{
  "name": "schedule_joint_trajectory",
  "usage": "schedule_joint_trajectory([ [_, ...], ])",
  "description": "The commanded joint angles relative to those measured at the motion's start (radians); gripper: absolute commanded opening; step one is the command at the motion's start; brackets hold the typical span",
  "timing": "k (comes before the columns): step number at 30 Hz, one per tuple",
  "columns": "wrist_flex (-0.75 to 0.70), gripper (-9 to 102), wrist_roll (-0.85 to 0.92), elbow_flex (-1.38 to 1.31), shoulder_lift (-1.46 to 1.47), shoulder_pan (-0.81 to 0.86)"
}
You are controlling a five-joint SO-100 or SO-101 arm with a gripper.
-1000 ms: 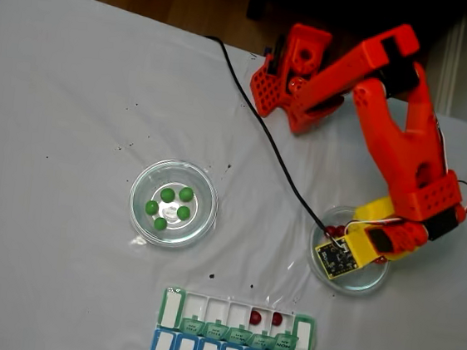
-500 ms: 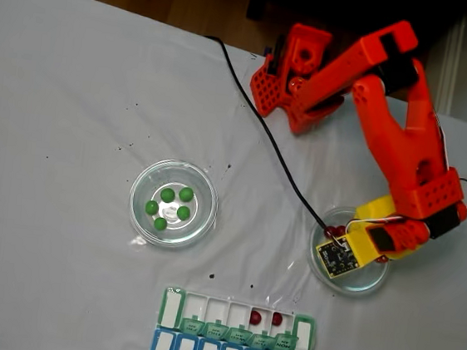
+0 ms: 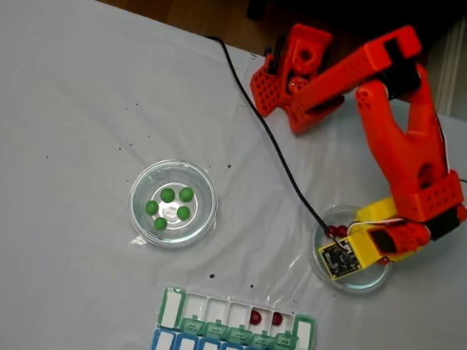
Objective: Sort medicines into box.
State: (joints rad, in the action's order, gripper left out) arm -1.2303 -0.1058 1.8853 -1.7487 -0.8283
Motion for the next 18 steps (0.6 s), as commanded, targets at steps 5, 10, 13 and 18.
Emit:
schedule_joint_trajectory([
  [5, 0.012, 5, 0.008, -0.003, -0.005, -0.034],
  [10, -0.009, 3, 0.026, -0.014, -0.008, -0.028],
  [13, -0.031, 2, 0.043, -0.032, -0.021, -0.02],
  [18, -0.011, 2, 0.069, -0.014, -0.143, 0.038],
])
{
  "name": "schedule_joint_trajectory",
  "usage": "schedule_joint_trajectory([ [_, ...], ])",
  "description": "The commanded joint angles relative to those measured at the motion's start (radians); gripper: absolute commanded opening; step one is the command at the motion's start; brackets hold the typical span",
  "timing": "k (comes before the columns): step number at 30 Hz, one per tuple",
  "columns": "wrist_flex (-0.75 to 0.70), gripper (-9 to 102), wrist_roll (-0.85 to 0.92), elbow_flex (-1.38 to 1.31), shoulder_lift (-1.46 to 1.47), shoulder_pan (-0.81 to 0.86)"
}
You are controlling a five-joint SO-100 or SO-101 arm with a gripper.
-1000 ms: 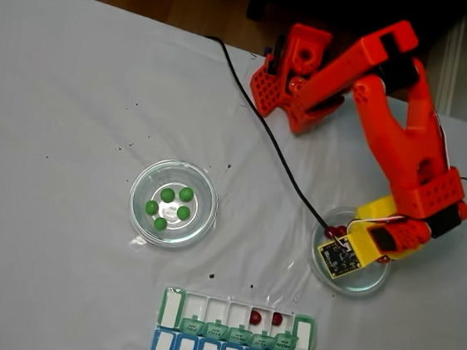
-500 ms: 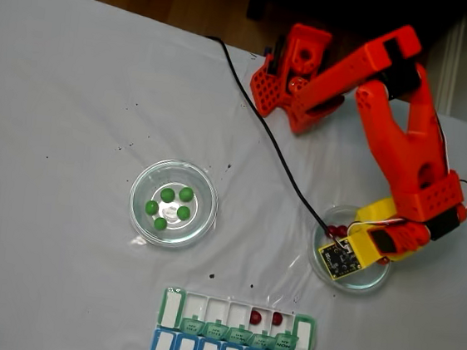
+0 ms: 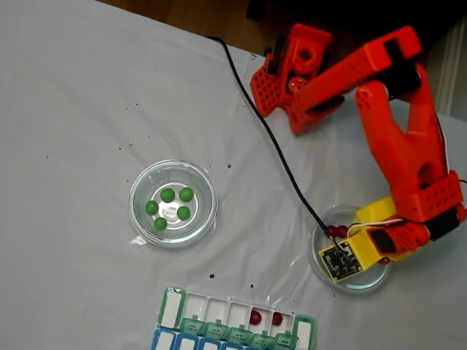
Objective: Sort medicines into box.
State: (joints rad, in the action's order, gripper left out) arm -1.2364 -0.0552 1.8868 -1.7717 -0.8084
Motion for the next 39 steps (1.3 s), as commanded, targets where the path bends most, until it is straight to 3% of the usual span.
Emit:
schedule_joint_trajectory([
  [1, -0.012, 2, 0.026, -0.025, -0.143, 0.04],
  [8, -0.091, 2, 0.078, -0.124, -0.278, 0.199],
  [16, -0.11, 2, 0.124, -0.239, -0.241, 0.385],
  [28, -0.026, 2, 0.199, -0.408, -0.031, 0.653],
  [39, 0.026, 2, 0.225, -0.56, 0.15, 0.764],
])
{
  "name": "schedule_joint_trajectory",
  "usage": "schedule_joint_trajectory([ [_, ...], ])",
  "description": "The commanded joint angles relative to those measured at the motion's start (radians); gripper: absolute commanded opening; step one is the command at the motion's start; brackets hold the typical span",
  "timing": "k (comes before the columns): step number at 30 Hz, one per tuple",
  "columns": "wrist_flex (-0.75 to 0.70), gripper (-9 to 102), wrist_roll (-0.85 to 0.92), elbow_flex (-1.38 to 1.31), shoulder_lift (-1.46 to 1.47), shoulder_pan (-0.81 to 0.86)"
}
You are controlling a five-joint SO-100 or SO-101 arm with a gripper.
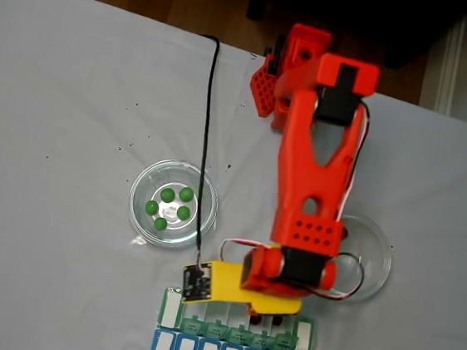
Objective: Sort medicines into box.
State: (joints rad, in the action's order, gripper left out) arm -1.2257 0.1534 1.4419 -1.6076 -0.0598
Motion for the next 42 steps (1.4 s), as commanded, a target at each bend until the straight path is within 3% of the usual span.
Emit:
schedule_joint_trajectory([
  [1, 0.015, 2, 0.021, -0.126, -0.008, 0.02],
  [17, 0.025, 2, -0.021, -0.341, 0.107, 0.052],
  [24, 0.13, 1, -0.015, -0.247, 0.075, 0.035],
  [42, 0.16, 2, -0.025, -0.13, 0.028, -0.011],
])
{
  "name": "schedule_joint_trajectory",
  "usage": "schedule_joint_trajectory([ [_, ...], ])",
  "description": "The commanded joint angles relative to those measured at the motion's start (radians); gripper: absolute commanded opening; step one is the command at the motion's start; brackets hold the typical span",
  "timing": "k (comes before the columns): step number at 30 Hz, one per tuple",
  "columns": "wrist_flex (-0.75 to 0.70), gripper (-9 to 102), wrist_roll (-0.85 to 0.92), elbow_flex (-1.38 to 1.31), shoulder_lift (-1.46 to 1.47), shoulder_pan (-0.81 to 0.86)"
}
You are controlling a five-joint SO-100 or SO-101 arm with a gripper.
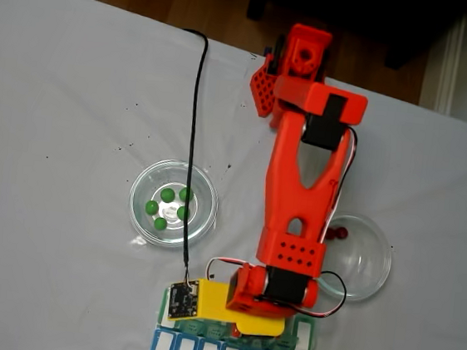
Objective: Sort medicines into box.
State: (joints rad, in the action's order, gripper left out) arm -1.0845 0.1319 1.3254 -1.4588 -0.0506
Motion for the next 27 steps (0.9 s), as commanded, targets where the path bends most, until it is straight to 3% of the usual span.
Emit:
schedule_joint_trajectory([
  [1, 0.018, 3, -0.003, -0.012, -0.121, -0.02],
  [9, 0.035, 18, -0.012, -0.012, -0.117, -0.025],
  [27, 0.038, 20, -0.005, 0.043, -0.183, -0.023],
])
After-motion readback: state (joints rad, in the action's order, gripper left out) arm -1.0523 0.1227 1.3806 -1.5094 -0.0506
